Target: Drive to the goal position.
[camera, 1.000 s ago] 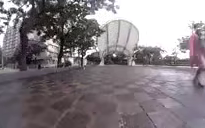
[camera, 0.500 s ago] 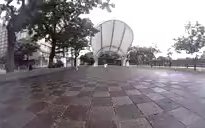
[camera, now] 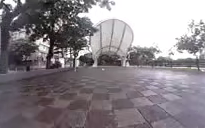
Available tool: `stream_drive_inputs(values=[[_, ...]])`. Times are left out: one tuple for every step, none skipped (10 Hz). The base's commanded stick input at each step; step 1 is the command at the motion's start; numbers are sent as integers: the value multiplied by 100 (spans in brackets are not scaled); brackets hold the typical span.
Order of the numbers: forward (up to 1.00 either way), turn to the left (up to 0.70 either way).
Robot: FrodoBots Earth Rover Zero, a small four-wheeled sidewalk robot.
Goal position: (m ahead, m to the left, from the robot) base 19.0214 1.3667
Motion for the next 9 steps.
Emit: stream_drive_inputs(values=[[100,-1],[100,-1],[100,-1],[100,-1],[100,-1],[100,-1],[100,-1],[100,-1],[100,-1]])
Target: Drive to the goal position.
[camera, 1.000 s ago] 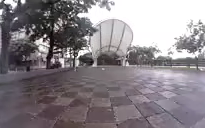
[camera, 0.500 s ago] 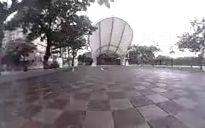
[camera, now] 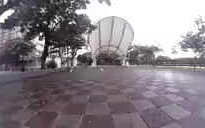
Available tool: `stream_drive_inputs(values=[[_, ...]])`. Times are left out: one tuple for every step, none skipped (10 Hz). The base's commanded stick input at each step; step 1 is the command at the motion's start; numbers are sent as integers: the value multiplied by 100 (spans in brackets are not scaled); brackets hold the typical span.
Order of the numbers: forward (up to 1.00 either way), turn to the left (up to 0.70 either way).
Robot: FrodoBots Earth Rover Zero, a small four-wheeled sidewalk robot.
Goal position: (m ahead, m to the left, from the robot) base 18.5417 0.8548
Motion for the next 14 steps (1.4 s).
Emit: stream_drive_inputs(values=[[100,-1],[100,-1],[100,-1],[100,-1],[100,-1],[100,-1],[100,-1],[100,-1],[100,-1],[100,-1],[100,-1],[100,-1],[100,21],[100,26]])
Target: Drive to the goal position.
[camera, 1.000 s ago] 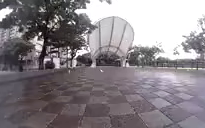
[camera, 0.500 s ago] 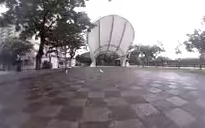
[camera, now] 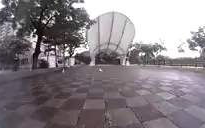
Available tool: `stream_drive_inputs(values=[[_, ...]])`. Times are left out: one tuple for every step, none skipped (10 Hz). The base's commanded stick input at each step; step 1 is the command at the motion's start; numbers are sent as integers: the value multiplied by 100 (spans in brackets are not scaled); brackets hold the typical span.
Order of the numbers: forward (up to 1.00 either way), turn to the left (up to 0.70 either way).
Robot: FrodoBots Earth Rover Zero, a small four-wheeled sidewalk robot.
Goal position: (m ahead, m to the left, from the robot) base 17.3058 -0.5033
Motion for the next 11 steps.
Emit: stream_drive_inputs(values=[[100,6],[100,-1],[100,-1],[100,-1],[100,-1],[100,-1],[100,-1],[100,-1],[100,-1],[100,-1],[100,-1]])
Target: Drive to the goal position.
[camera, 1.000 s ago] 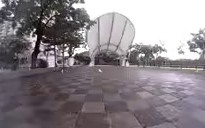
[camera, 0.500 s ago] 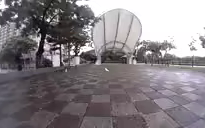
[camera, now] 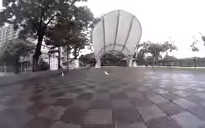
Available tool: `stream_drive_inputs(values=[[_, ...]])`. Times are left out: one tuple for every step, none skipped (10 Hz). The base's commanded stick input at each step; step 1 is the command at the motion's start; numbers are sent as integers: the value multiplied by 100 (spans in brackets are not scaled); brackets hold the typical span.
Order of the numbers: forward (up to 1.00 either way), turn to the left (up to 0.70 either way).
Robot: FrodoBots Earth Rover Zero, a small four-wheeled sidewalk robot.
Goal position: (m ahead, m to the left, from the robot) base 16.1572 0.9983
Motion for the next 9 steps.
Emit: stream_drive_inputs(values=[[100,-1],[100,-1],[100,-1],[100,-1],[100,-1],[100,-1],[100,-1],[100,-1],[100,-1]])
